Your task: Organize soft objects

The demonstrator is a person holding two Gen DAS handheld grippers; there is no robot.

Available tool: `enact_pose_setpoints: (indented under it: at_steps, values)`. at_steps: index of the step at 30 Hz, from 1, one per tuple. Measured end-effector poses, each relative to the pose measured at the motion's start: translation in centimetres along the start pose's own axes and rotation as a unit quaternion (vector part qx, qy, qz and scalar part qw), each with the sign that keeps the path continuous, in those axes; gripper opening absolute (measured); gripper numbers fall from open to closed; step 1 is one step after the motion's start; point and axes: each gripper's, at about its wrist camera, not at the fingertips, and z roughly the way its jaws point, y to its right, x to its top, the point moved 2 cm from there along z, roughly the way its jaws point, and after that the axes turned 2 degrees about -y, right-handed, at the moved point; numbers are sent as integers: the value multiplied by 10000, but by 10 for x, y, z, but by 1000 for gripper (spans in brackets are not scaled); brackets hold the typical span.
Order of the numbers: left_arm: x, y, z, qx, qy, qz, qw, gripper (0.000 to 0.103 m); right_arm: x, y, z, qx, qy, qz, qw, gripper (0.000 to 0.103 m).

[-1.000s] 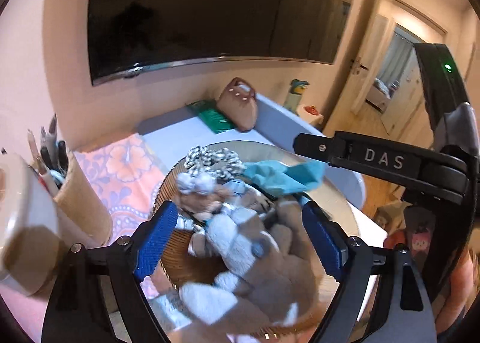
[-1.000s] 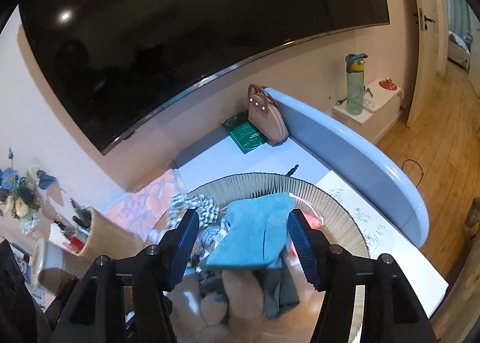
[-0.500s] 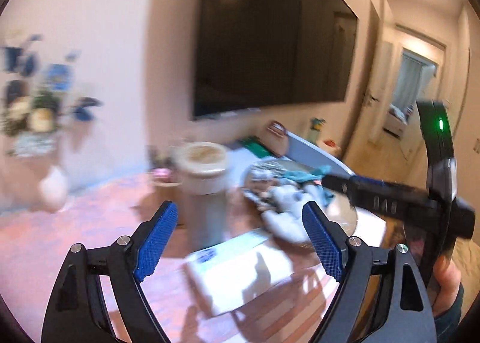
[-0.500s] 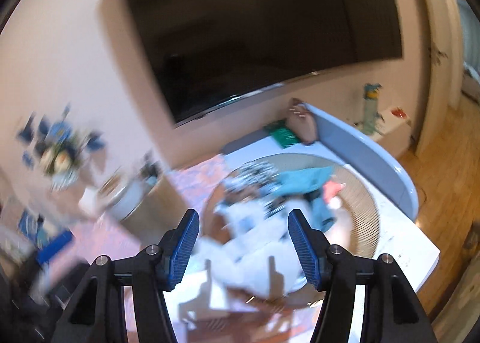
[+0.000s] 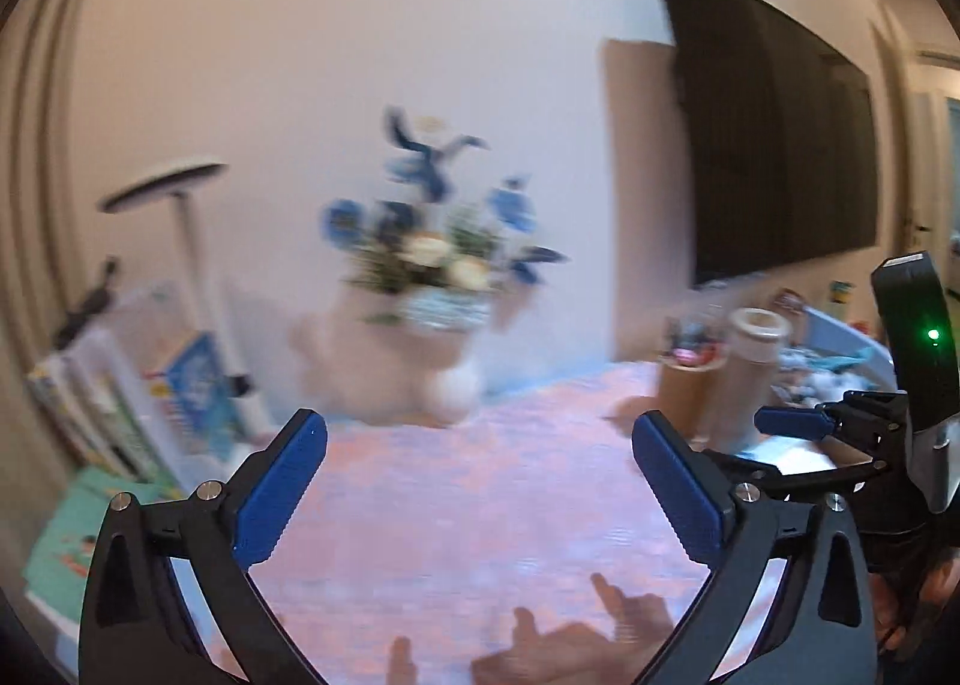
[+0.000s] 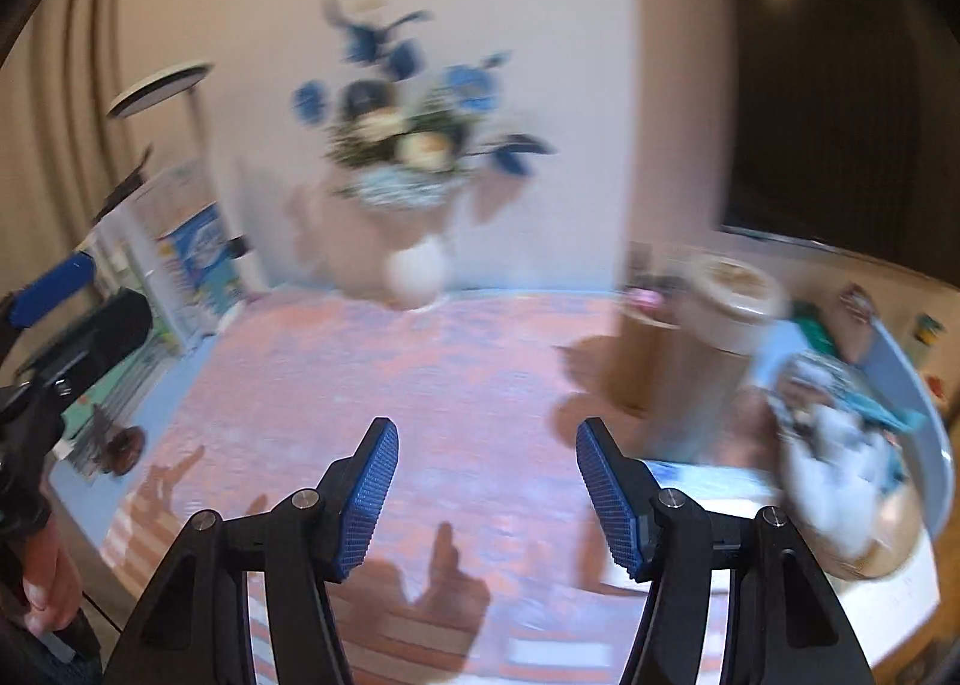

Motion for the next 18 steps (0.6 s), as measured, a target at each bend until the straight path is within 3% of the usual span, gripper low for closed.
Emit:
enact_pose_setpoints:
  at_steps: [1,3,4,5,7,9,14,18]
  values:
    - [-1,-8,-1,121,17,-16,9999,102,5,-10,6,88,42,-13,10000,61]
    - [-5,-25,4,291,-15,-99,9995,102,12,-26,19,195,215,-14,9996,73]
    - [-8,-32,9,331,-50,-174,9993,102,15,-29,25,146,305,-9,9994,85]
    - [-12,-39,18,360,-107,-321,9988,102,17,-32,37,-115,445,9,9989,90]
    - [-22,-46,34,333,-154,-493,9981,102,17,-32,52,-315,516,34,9982,90]
    - [-39,-48,57,312,-267,-618,9972,102,13,-27,75,-238,504,194,9983,90]
    - [-85,-46,128,532,-934,-743,9914,102,-2,-3,118,-357,272,573,9974,90]
    - [-112,-50,157,526,-891,-1121,9883,102,-16,1,134,-705,410,408,9958,90]
